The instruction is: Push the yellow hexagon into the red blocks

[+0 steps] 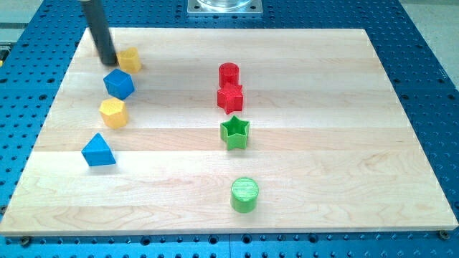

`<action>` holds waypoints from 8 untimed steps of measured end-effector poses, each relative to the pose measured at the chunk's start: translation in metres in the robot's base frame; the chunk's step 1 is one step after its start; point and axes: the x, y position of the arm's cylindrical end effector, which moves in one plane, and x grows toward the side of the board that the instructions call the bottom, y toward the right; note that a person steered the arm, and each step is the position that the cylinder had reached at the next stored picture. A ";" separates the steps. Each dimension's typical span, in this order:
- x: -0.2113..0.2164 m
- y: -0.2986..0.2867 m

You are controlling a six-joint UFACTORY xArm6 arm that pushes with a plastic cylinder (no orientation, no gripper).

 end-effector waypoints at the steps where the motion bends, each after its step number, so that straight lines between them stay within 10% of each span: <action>1: 0.010 -0.020; 5: 0.132 0.012; 8: 0.154 0.204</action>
